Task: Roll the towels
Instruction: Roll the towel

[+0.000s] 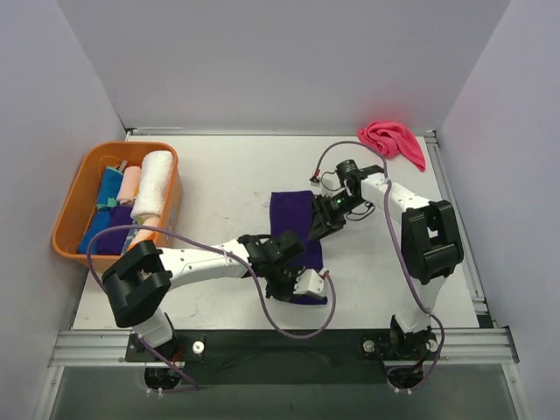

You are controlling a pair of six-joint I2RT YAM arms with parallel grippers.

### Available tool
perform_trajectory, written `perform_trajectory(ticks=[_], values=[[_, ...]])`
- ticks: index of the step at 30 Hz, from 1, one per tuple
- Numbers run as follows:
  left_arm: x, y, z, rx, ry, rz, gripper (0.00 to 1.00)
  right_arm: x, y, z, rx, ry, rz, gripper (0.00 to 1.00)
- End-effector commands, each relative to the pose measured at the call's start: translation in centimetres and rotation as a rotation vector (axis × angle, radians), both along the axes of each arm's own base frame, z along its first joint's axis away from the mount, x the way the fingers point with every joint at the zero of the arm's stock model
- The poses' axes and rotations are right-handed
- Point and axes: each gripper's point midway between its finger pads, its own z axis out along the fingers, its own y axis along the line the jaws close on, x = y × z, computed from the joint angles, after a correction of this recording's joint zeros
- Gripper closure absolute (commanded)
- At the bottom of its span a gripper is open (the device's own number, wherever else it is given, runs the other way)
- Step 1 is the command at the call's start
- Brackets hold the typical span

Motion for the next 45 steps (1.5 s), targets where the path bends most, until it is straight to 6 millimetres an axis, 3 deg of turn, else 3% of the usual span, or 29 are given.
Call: perform_trajectory(ticks=[1,3,7,9,11,17,21,26,30,34,41,45], values=[[0.0,-1.6,5.0,-0.108,0.172,0.061,1.00,1.4,-1.0,3.5,0.013,-0.082,-0.009,0.67],[0.6,-2.1,5.9,-0.134,0.227,0.091,1.00,1.7,-1.3,4.2,0.019,-0.085,-0.023,0.63],[4.9,-2.4,8.0,-0.194,0.262,0.175,1.00,2.4,-2.0,5.5,0.037,-0.116,-0.046,0.58],[6.4,-2.3,7.5,-0.189,0.289,0.207,1.00,2.5,-2.2,5.6,0.035,-0.115,-0.053,0.57],[9.0,-2.3,8.3,-0.225,0.304,0.256,1.00,2.8,-2.5,5.7,0.033,-0.120,-0.061,0.56],[15.0,-1.4,5.8,-0.219,0.358,0.391,1.00,3.4,-3.0,5.7,0.031,-0.112,-0.090,0.56],[17.3,-0.8,4.2,-0.211,0.392,0.451,1.00,3.3,-2.9,5.5,0.034,-0.103,-0.091,0.57],[18.5,-0.5,2.7,-0.192,0.384,0.485,0.98,2.7,-1.9,5.5,0.074,-0.065,-0.081,0.61],[19.0,-0.8,1.8,-0.192,0.390,0.506,0.94,1.5,-0.2,4.2,0.086,-0.010,-0.048,0.66],[19.6,-0.1,0.7,-0.188,0.411,0.547,0.91,0.3,1.5,1.2,0.075,0.067,-0.044,0.73],[20.3,1.1,0.5,-0.194,0.425,0.598,0.85,-0.7,1.4,-3.9,0.009,0.175,-0.072,0.76],[19.8,2.0,0.2,-0.182,0.426,0.613,0.64,-0.7,0.8,-6.0,-0.050,0.190,-0.086,0.77]])
